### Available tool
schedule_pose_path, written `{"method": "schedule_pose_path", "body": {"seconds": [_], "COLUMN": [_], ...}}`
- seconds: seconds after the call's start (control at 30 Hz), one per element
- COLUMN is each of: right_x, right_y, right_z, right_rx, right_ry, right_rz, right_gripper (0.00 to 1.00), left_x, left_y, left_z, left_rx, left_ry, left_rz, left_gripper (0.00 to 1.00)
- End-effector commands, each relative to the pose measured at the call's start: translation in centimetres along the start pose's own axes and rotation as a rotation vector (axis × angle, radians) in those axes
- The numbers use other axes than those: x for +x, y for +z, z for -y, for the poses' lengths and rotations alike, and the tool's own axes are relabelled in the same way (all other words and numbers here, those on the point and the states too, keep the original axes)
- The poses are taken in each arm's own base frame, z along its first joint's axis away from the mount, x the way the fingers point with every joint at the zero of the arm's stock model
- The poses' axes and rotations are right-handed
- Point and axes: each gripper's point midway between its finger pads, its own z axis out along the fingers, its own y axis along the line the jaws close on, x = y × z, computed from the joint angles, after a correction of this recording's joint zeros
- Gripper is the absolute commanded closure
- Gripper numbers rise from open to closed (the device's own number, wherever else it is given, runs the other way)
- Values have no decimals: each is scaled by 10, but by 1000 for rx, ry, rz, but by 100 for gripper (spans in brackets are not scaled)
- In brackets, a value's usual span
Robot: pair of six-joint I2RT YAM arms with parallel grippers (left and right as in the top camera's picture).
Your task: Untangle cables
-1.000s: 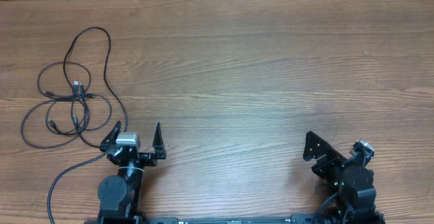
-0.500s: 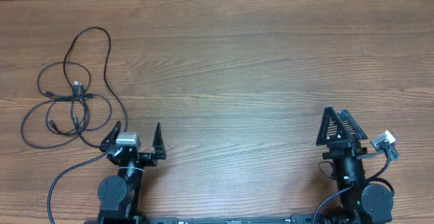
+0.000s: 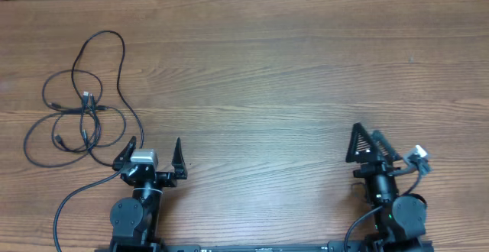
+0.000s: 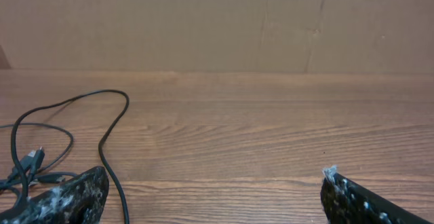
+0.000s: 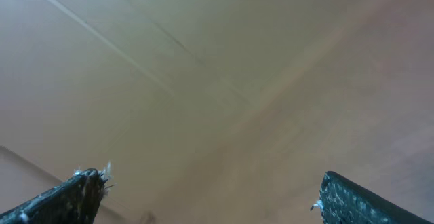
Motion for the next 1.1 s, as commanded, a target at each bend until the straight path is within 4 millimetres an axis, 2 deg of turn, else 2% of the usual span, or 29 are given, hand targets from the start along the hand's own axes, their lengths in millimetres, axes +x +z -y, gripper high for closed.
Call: {"method": "schedule_pose_path", "body": {"seconds": [0.0, 0.47, 0.53, 0.57, 0.77, 0.9, 1.07], "right_x": [2, 2, 1, 1, 2, 2, 5], "right_y": [0, 0, 0, 0, 0, 0, 0], "right_z": [1, 1, 3, 2, 3, 3, 1], "right_rx": [-4, -3, 4, 4, 3, 4, -14], "right_ry": [-15, -28, -127, -308, -777, -900, -894], "right_rz": [-2, -2, 6, 5, 0, 0, -11], "right_gripper": [0, 0, 0, 0, 0, 0, 0], "left_x": [-1, -1, -1, -1, -1, -1, -1], "left_y": [0, 0, 0, 0, 0, 0, 0], "left_z": [3, 3, 3, 3, 3, 3, 3], "left_rx": [15, 15, 15, 15, 15, 14, 15], "left_ry": [19, 19, 19, 19, 19, 19, 20], "left_rz": [9, 9, 8, 8, 8, 8, 8], "left_gripper": [0, 0, 1, 0, 1, 0, 0]}}
